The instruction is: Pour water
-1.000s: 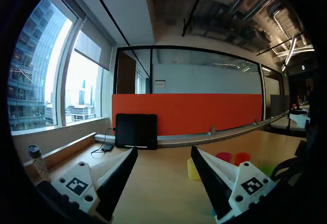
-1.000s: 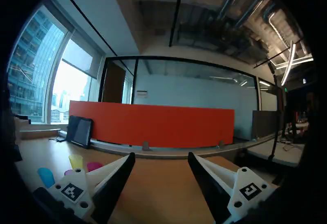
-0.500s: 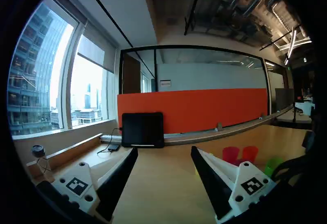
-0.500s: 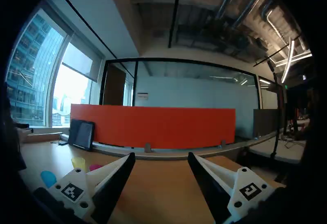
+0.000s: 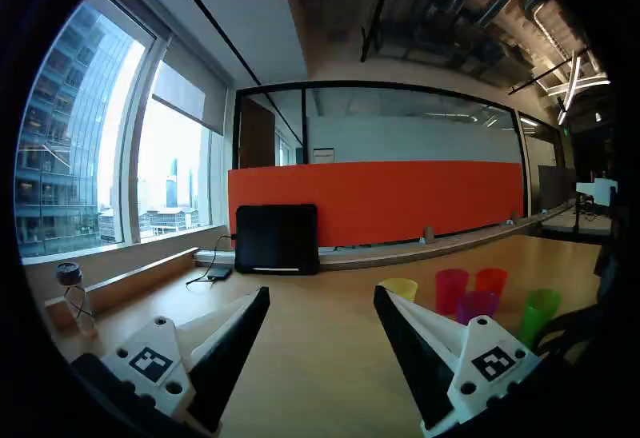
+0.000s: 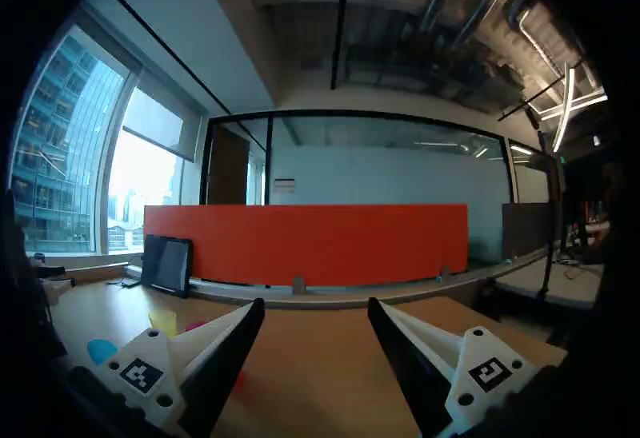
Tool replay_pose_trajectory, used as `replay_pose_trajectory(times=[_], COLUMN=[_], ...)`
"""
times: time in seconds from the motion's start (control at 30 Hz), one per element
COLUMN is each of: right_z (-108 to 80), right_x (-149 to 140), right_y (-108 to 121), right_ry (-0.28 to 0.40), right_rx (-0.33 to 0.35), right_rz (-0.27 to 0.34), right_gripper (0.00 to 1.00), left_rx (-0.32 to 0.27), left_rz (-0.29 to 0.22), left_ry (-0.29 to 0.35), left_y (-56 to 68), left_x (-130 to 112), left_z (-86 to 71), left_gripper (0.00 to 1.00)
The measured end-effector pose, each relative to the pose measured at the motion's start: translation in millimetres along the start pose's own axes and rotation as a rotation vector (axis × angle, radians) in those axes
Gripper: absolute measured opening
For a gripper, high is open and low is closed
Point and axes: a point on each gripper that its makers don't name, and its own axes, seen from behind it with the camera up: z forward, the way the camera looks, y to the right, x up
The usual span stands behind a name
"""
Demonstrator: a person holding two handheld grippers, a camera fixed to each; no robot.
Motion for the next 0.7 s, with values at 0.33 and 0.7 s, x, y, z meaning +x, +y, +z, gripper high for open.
replay_pose_trajectory(times=[0.33, 0.7], right_z=[0.2, 3.6], right_x=[0, -1], right_y=[-1, -10], right_ry=[-0.006, -0.014], right_rx=[0.001, 0.015], right_rz=[-0.006, -0.014], right_gripper=[1.00, 1.00], left_rx=[0.005, 0.011], left_rz=[-0.015, -0.039], left_ry=[-0.004, -0.019], left_y=[-5.8, -10.8], left_x=[-16, -28], left_z=[4.5, 6.3], left_gripper=[0.97, 0.97])
